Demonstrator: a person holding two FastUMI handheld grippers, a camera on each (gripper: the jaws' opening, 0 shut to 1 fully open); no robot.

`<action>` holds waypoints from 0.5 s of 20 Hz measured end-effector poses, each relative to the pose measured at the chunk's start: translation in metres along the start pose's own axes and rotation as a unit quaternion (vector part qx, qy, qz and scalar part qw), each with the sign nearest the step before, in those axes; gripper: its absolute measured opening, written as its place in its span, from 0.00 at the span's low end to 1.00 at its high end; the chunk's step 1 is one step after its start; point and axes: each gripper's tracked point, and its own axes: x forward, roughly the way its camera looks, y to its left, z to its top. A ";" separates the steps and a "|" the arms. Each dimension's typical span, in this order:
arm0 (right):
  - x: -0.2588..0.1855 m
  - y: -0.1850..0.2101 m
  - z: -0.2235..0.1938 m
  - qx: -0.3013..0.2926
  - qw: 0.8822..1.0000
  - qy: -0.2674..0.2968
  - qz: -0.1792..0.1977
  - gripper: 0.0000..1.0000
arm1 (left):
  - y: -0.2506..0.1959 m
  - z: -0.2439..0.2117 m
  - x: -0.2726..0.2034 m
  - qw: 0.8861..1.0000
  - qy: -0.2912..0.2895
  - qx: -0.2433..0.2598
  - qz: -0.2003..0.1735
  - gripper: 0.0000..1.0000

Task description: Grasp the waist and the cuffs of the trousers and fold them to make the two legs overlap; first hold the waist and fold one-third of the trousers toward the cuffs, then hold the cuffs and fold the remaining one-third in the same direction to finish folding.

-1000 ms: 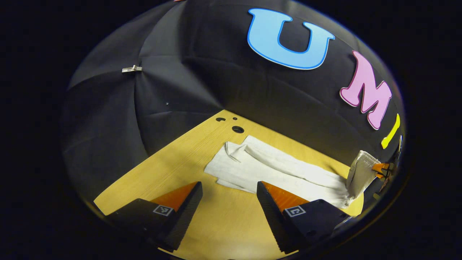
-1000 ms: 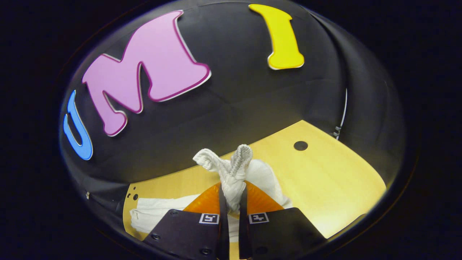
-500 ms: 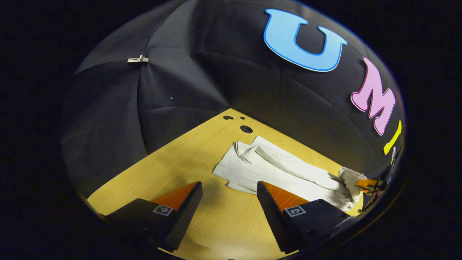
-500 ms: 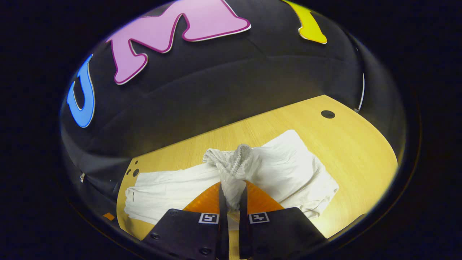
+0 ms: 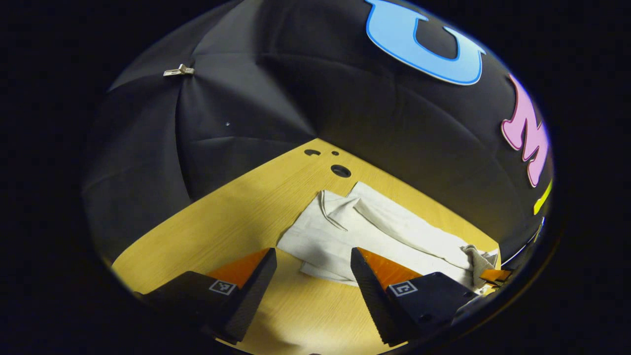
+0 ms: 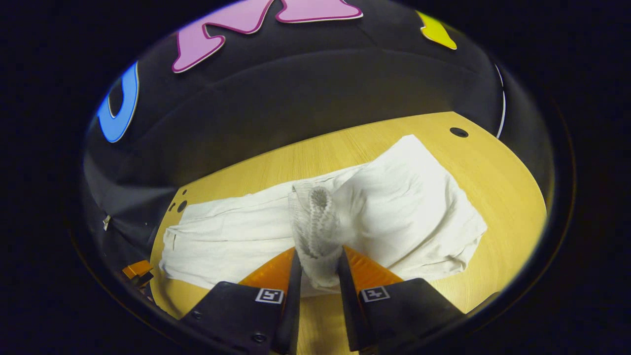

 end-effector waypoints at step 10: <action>-0.062 -0.009 -0.030 -0.038 0.999 0.006 0.029 0.99 | 0.010 -0.006 0.024 0.995 0.009 0.043 0.090 0.96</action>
